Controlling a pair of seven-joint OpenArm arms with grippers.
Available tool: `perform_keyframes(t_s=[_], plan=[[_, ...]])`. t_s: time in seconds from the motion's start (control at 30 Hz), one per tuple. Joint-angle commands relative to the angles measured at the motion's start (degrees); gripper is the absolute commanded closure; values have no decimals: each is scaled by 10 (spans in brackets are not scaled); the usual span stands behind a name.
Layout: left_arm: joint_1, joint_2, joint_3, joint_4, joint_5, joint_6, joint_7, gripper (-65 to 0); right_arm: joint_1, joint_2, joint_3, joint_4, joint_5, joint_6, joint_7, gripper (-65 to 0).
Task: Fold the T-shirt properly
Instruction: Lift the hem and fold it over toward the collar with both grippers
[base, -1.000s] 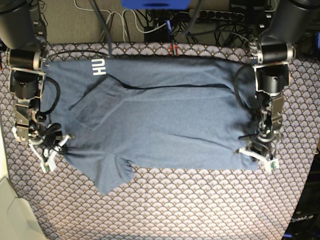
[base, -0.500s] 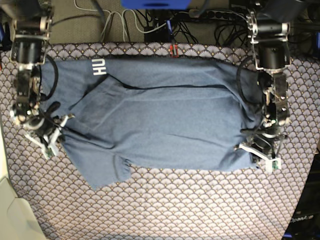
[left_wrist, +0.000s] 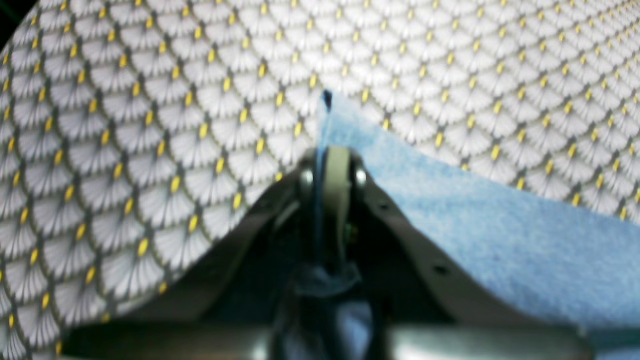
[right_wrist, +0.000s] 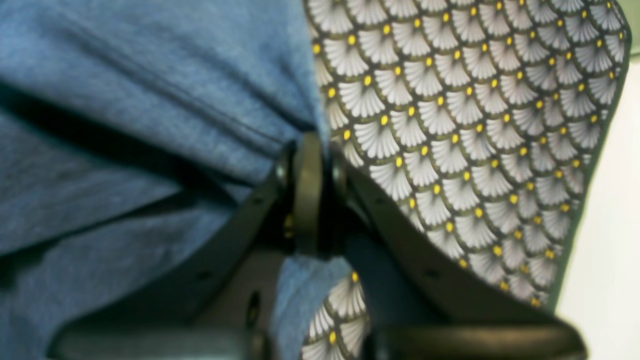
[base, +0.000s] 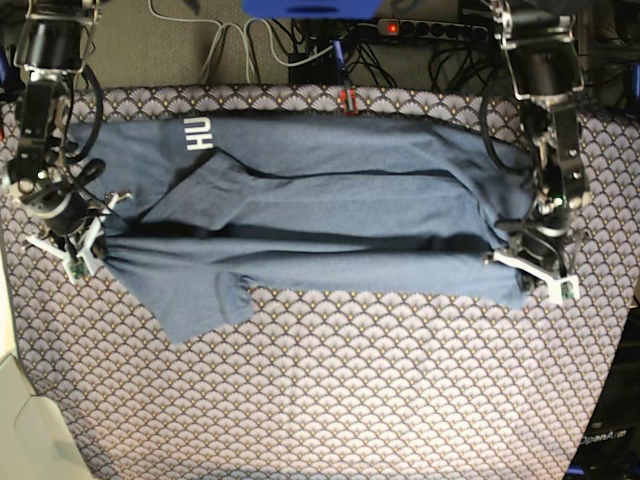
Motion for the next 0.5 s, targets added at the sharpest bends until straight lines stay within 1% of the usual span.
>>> perform_keyframes(t_s=[0.0,0.07,0.2,0.33,0.37,0.43,0.47], plan=[[-5,-7,-2,22,-2,2,-9,-9,-3,12,4,24,5,-3,12,0],[7,-3,-3,46,-7,1,11,-9,-23,12,4,45,5,-3,12,0],[35,1,-45,105,-56,0,55,-8,-60,12,6,83,5,-3,12,0],[37,-1,-73,121,-74,-1,101,-8,-76,8,38,96,5,-2,14,0],[41,-1,-79,122,-74,-1,106,-8,-76,8,43,97,5,7,13,0],[48,-1,-84,127,-74,-1,110,-8,-83,8,63,97,5,43,13,0],[53,-1,-84,128,-74,-1,110,-8,-84,7,75,96,5,53,13,0]])
